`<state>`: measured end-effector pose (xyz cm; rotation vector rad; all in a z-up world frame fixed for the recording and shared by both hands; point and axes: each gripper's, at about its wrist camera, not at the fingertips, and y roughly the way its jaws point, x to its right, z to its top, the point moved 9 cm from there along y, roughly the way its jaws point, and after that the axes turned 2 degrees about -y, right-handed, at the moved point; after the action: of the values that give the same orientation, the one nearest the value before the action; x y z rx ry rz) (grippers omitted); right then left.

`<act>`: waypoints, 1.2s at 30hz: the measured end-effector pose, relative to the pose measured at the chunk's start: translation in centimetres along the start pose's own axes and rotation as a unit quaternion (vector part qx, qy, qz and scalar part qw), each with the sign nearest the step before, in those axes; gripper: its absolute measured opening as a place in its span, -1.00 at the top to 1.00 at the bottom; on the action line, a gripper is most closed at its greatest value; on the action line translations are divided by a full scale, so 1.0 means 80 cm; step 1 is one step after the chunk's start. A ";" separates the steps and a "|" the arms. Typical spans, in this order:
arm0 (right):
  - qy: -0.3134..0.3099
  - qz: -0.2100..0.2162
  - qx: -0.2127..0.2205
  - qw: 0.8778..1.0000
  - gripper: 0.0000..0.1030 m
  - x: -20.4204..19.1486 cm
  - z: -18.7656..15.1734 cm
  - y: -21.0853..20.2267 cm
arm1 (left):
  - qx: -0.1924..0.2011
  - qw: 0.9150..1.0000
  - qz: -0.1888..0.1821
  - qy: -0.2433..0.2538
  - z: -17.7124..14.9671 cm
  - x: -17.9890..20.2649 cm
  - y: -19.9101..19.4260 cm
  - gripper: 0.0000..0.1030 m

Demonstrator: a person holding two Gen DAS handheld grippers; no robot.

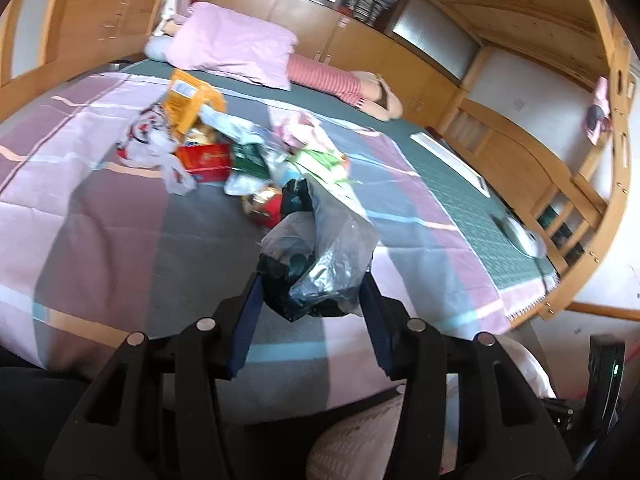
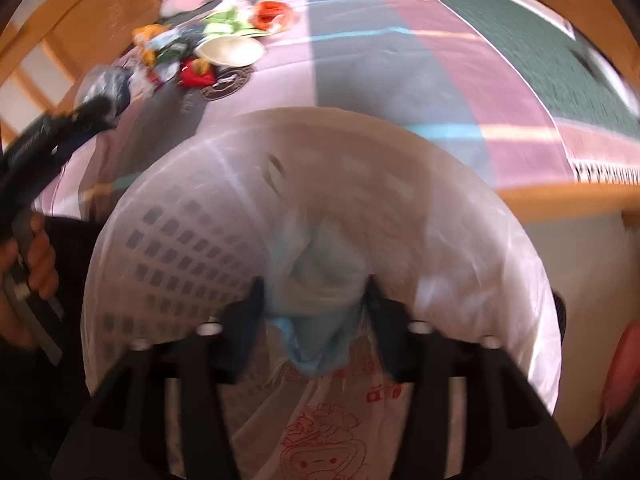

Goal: Collect trash
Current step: 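Drop the blue mask and grey bag into the wastebasket with both grippers, then grasp the white printed plastic bag with the left gripper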

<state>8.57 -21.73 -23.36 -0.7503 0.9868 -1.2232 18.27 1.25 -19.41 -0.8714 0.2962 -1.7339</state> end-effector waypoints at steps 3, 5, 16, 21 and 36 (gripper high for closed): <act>0.028 0.038 0.055 0.997 -0.39 0.003 0.023 -0.037 | -0.008 1.000 -0.022 0.003 -0.004 0.010 0.002 0.03; 0.033 0.039 0.124 0.991 -0.46 0.004 0.046 -0.076 | -0.011 0.999 -0.036 0.006 -0.007 0.016 0.002 0.03; -0.024 -0.118 0.369 0.921 -0.94 0.005 0.092 -0.202 | -0.082 0.944 -0.295 0.121 -0.076 0.146 -0.047 0.03; 0.008 -0.099 0.369 0.924 -0.94 0.016 0.091 -0.198 | -0.135 0.919 -0.324 0.179 -0.118 0.185 -0.052 -0.13; 0.033 -0.084 0.335 0.938 -0.94 0.016 0.089 -0.177 | -0.097 0.959 -0.250 0.096 -0.077 0.128 -0.032 -0.87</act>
<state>9.36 -26.17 -8.10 -0.2531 0.4988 -1.6180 11.08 -8.53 -18.08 -0.9788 0.4055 -2.2963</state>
